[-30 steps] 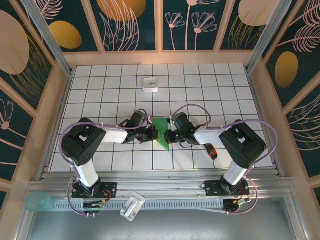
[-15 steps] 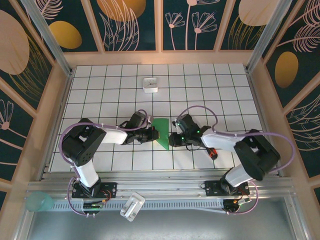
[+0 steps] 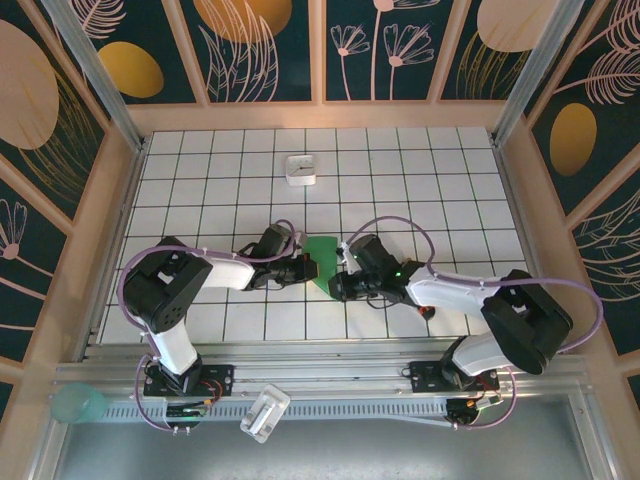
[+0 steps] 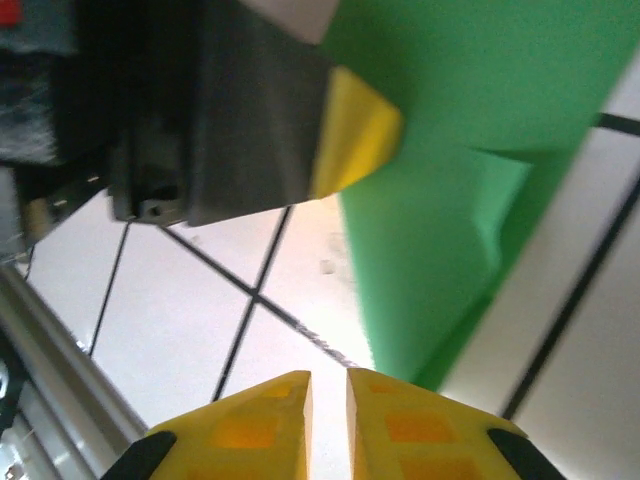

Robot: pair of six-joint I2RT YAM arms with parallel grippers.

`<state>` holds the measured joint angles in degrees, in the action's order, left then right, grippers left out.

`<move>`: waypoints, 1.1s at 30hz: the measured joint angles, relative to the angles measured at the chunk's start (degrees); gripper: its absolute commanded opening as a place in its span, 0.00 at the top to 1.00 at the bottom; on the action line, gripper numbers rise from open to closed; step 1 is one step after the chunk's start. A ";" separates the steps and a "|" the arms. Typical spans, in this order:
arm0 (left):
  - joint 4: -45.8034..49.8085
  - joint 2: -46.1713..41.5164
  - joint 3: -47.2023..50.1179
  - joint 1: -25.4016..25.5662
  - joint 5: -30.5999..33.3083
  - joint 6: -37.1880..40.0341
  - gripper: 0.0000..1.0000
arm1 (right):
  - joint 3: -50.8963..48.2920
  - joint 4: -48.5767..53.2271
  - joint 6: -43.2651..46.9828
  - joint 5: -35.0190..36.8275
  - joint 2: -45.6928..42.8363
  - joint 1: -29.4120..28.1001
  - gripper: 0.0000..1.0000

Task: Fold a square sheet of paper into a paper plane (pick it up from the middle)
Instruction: Third fold the triangle at the center of the table.

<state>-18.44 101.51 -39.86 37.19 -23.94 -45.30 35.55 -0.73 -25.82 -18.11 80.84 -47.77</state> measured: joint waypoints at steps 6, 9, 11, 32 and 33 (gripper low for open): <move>0.00 0.00 0.00 0.00 0.00 0.02 0.99 | 2.45 -0.35 1.14 -0.22 5.38 -1.75 0.90; 0.00 0.00 0.00 0.00 0.00 0.02 0.99 | 2.71 -0.31 1.88 -0.07 7.26 -1.73 0.92; 0.00 0.00 0.00 0.00 0.00 0.04 0.99 | 2.73 -0.28 2.21 -0.02 7.98 -1.53 0.93; 0.09 0.00 -0.02 0.00 0.00 0.09 0.99 | 2.08 -0.15 3.21 0.22 9.46 -0.22 0.96; 0.17 0.00 -0.07 0.00 0.02 0.09 0.99 | 1.75 -0.37 3.21 0.22 9.46 -0.22 0.96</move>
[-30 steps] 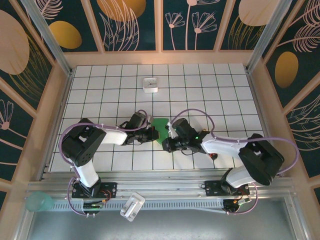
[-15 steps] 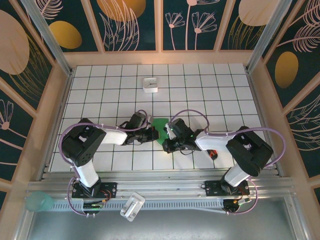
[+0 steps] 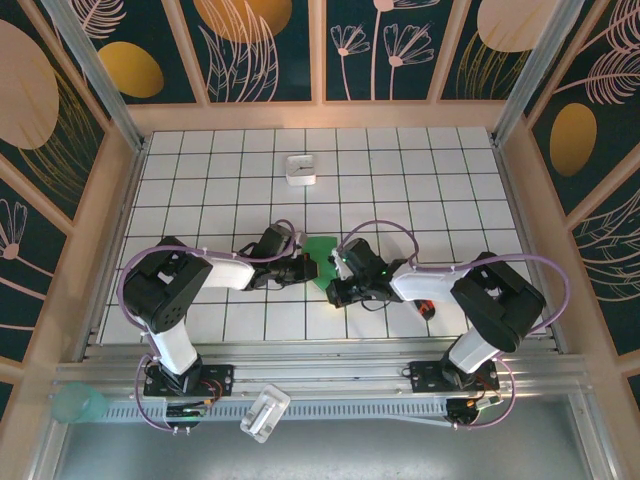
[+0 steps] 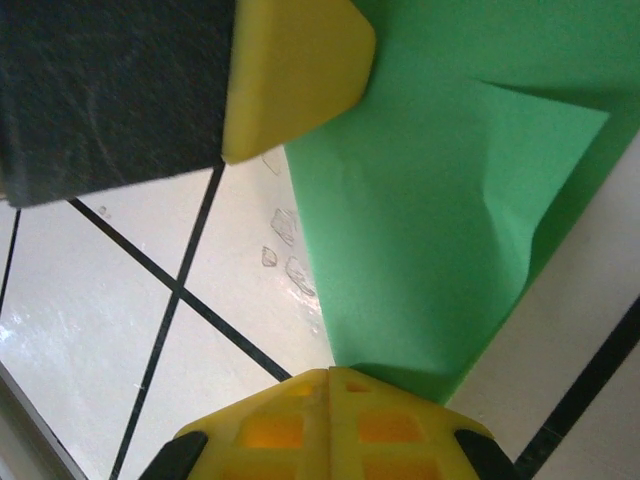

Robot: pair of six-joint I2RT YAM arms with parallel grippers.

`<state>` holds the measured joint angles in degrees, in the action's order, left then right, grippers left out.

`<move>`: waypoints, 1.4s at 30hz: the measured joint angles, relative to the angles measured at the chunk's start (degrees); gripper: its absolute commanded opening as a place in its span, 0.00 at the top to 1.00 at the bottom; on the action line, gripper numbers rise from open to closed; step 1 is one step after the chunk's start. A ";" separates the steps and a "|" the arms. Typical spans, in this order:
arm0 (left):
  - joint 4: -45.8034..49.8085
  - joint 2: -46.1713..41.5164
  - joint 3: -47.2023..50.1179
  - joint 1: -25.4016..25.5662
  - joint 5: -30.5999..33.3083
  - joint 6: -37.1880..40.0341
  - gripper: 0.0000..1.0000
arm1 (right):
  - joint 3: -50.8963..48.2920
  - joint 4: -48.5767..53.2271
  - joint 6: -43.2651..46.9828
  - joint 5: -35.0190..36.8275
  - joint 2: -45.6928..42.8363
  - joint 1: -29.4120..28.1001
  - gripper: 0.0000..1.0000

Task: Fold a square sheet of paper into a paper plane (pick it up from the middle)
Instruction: Third fold the triangle at the center of the table.

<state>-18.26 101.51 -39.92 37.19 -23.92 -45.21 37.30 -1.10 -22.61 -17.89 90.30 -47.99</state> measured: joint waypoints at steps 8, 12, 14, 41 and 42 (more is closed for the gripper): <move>0.61 0.00 -0.26 0.17 0.37 0.15 0.99 | -1.84 -2.62 -0.37 -0.07 -0.15 0.00 0.98; 1.20 -0.04 -0.57 0.24 0.57 0.24 0.99 | -2.91 -3.65 -0.63 0.22 -0.79 -0.07 1.00; 1.40 -0.07 -0.63 0.24 0.59 0.26 0.99 | -3.58 -4.24 -0.92 0.66 -1.29 -0.20 1.00; 1.97 -0.04 -0.92 0.28 0.61 0.74 0.99 | 2.71 6.21 -1.68 -2.03 -6.78 0.39 1.00; 1.97 -0.04 -0.92 0.28 0.59 0.85 0.99 | 3.52 5.81 -1.60 -2.40 -5.53 0.39 1.00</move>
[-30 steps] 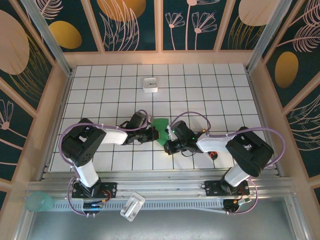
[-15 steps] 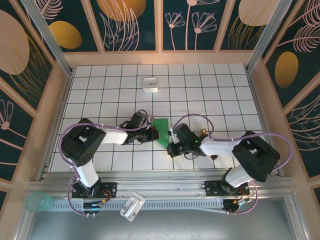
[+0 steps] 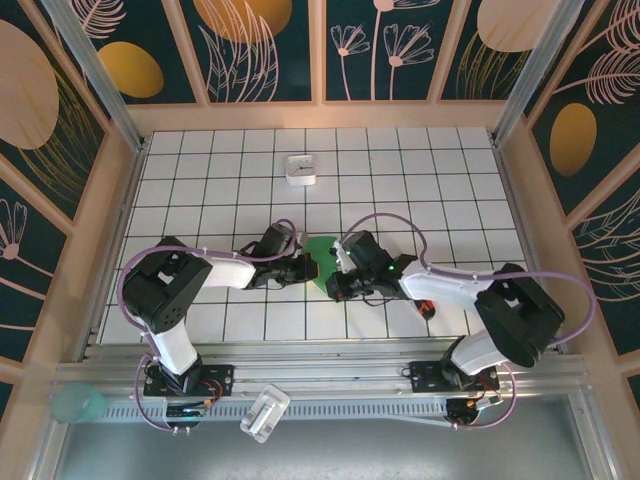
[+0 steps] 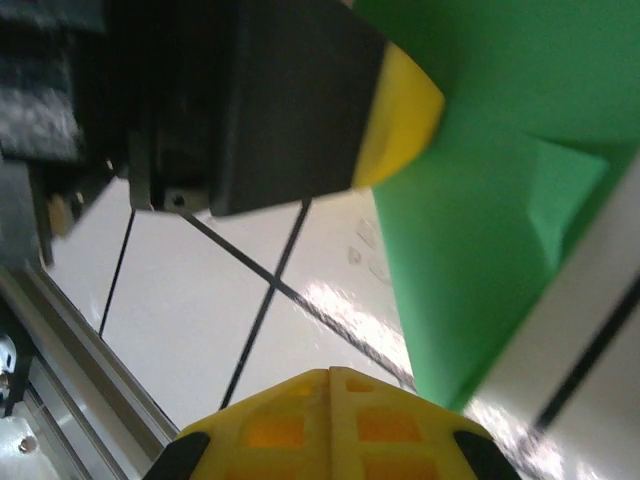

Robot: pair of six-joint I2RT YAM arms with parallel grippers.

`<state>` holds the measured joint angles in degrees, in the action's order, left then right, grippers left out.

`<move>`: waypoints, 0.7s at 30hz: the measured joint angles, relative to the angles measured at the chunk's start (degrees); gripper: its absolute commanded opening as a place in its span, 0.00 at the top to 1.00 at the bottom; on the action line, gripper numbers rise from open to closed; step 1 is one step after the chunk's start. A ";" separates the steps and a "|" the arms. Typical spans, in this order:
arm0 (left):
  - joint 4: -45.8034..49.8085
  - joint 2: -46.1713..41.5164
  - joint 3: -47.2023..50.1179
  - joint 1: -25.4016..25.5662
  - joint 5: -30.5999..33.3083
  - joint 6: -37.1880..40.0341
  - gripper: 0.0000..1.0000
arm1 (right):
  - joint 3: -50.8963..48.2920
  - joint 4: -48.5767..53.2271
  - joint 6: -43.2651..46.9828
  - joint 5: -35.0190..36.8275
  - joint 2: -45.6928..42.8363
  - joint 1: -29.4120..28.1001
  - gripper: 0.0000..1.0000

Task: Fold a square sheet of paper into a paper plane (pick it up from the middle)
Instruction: Third fold the triangle at the center of the table.

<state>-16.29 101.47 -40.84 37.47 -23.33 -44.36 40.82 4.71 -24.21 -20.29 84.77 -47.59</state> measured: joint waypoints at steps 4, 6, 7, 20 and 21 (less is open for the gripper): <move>0.00 -0.02 0.00 0.00 0.00 0.02 0.99 | 2.14 -0.42 0.57 -0.94 4.70 0.04 1.00; 0.02 0.00 0.00 0.00 0.00 0.04 0.99 | 2.73 -0.66 1.18 -1.29 6.80 0.11 1.00; 0.02 0.00 0.00 0.00 0.00 0.04 0.99 | 2.84 -0.72 1.27 -1.60 7.43 0.15 1.00; 0.02 0.00 0.00 0.00 0.02 0.37 0.99 | -0.96 -4.44 1.36 -3.37 8.85 2.75 1.00; 0.02 0.00 0.00 0.00 0.00 0.44 0.99 | -1.46 -5.05 1.33 -3.39 8.66 2.80 1.00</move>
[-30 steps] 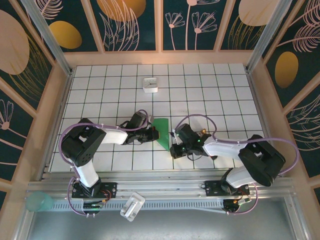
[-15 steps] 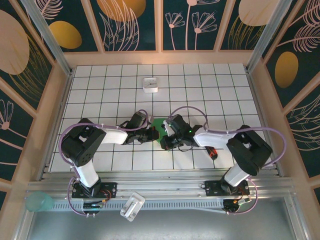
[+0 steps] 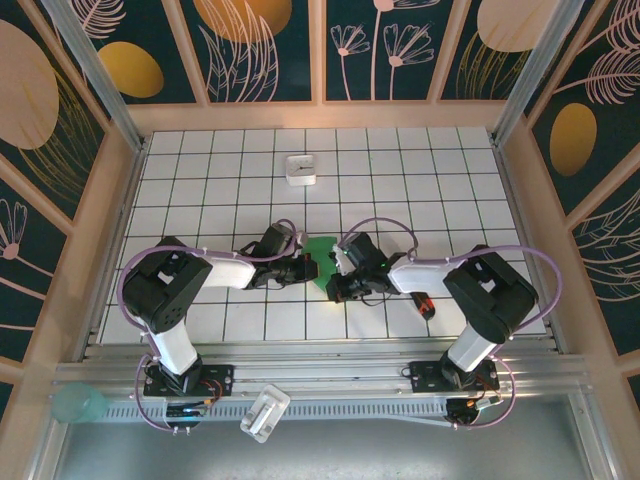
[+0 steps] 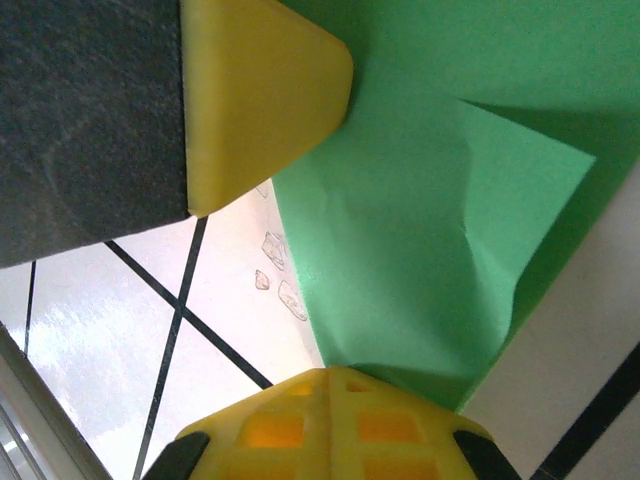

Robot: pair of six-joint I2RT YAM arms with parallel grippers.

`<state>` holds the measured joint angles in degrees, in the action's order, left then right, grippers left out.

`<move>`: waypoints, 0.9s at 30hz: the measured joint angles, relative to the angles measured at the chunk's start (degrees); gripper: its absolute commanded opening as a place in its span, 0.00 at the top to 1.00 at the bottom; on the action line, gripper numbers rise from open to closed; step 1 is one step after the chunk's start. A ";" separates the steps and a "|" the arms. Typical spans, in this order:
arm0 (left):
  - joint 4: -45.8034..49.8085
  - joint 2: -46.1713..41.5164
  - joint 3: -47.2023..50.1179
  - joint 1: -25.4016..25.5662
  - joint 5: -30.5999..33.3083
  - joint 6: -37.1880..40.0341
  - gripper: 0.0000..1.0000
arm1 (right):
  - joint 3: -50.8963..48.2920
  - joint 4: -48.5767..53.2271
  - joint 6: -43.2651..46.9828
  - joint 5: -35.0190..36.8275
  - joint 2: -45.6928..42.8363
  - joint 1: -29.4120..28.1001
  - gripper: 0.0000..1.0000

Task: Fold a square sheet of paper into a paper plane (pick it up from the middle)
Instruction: Third fold the triangle at the center of the table.

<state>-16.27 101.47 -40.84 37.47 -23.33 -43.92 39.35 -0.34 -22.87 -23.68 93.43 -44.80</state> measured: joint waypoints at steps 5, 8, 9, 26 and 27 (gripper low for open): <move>0.00 0.00 0.00 0.00 0.02 0.07 0.99 | -2.89 -3.19 -0.42 0.02 -1.53 0.04 1.00; 0.04 0.00 -0.04 0.00 0.02 0.22 0.99 | -4.59 -3.58 -1.14 0.09 -3.04 0.02 1.00; 0.09 0.00 -0.04 0.00 0.00 0.22 0.99 | -4.96 -3.56 -1.51 0.22 -3.41 0.02 1.00; 0.24 0.00 -0.11 0.00 0.00 0.24 0.99 | -5.77 8.76 -4.04 3.19 -10.36 -0.83 1.00; 0.24 0.00 -0.11 0.00 0.00 0.24 0.99 | -5.55 9.53 -4.04 2.93 -10.91 -0.66 1.00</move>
<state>-16.03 101.47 -40.95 37.47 -23.33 -43.68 33.80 9.19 -26.92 -20.75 82.52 -45.45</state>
